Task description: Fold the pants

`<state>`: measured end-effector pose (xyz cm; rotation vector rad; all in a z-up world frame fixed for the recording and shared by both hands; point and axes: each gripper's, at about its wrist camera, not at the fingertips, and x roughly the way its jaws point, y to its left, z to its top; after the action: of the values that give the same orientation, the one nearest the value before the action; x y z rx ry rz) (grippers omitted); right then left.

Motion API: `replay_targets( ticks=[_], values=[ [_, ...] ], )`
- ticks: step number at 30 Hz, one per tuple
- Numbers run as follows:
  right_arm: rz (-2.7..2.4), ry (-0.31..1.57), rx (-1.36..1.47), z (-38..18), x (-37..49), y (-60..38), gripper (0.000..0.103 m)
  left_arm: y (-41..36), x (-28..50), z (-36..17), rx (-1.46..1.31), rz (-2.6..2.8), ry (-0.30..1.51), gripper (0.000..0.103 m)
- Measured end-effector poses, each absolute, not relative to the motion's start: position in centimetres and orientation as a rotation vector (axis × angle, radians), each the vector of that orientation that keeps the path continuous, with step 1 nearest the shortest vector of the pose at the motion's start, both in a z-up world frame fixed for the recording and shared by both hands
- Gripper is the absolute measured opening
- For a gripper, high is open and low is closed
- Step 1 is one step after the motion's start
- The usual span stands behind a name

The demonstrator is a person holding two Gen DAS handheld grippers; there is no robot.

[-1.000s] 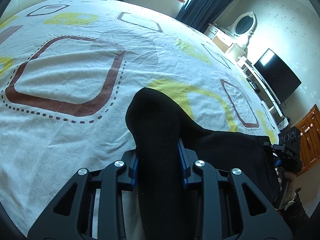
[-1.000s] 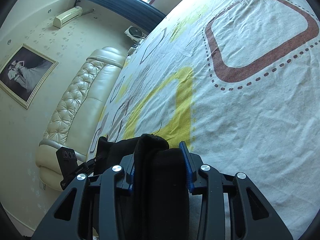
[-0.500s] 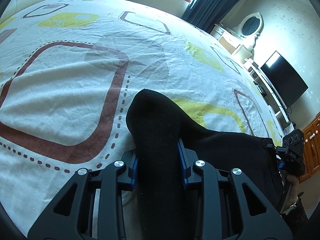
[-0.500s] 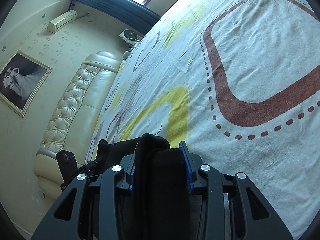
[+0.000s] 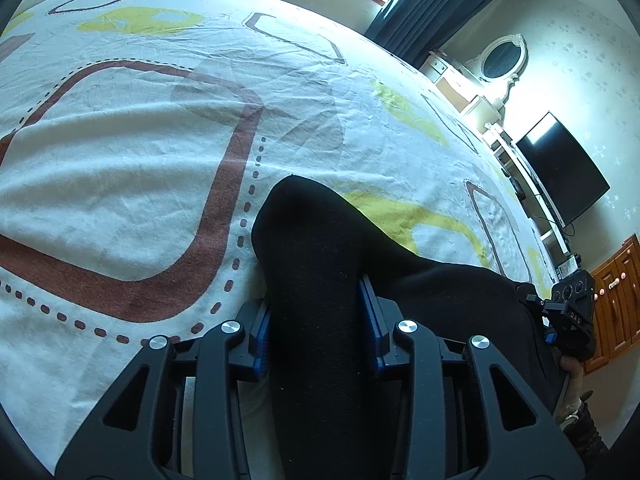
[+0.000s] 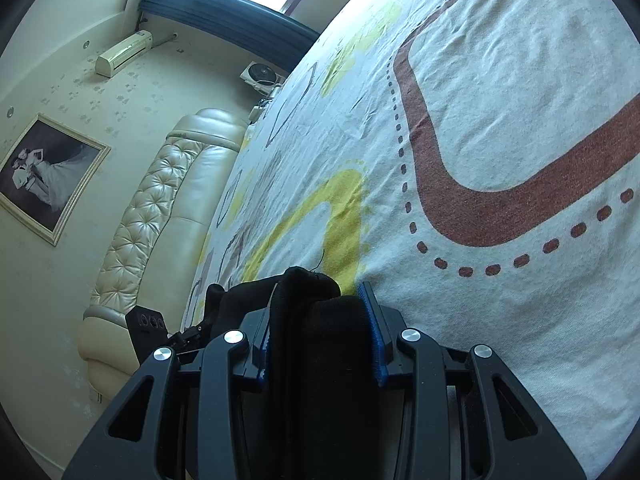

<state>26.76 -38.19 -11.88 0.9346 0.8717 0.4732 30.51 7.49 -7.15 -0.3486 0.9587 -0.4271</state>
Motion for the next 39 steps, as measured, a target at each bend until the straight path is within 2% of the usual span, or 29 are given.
replay_targets(
  ticks=[9, 14, 17, 19, 21, 23, 25, 30, 32, 36, 39],
  values=[
    [0.481, 0.865, 0.952, -11.9, 26.8, -38.8, 0.037, 7.6, 30.5, -7.3, -0.355, -0.429, 0.961, 0.037],
    [0.482, 0.868, 0.964, -12.0, 26.7, -39.2, 0.038, 7.6, 30.4, -7.3, -0.352, -0.425, 0.972, 0.042],
    [0.481, 0.871, 0.998, -11.8, 26.5, -39.4, 0.048, 8.0, 30.1, -7.1, -0.382, -0.43, 1.001, 0.052],
    [0.477, 0.86, 1.038, -11.3, 25.5, -39.8, 0.063, 8.7, 29.5, -6.9, -0.421, -0.422, 1.022, 0.06],
    [0.473, 0.845, 1.071, -10.9, 24.1, -40.3, 0.07, 9.6, 28.4, -6.7, -0.47, -0.424, 1.046, 0.065],
    [0.465, 0.852, 1.084, -10.6, 22.3, -40.7, 0.071, 10.8, 26.6, -6.7, -0.54, -0.448, 1.055, 0.073],
    [0.453, 0.868, 1.081, -10.6, 20.3, -41.0, 0.072, 12.1, 24.4, -7.0, -0.611, -0.463, 1.058, 0.075],
    [0.447, 0.875, 1.08, -10.5, 15.7, -40.8, 0.073, 14.5, 18.7, -8.1, -0.777, -0.478, 1.062, 0.076],
    [0.454, 0.872, 1.09, -10.4, 14.5, -40.2, 0.077, 14.6, 16.9, -8.1, -0.813, -0.489, 1.061, 0.076],
    [0.449, 0.855, 1.092, -10.0, 13.3, -38.7, 0.083, 12.7, 14.9, -8.3, -0.844, -0.54, 1.077, 0.077],
    [0.417, 0.846, 1.111, -10.1, 13.2, -38.5, 0.083, 10.9, 14.7, -8.1, -0.776, -0.526, 1.067, 0.081]
  ],
)
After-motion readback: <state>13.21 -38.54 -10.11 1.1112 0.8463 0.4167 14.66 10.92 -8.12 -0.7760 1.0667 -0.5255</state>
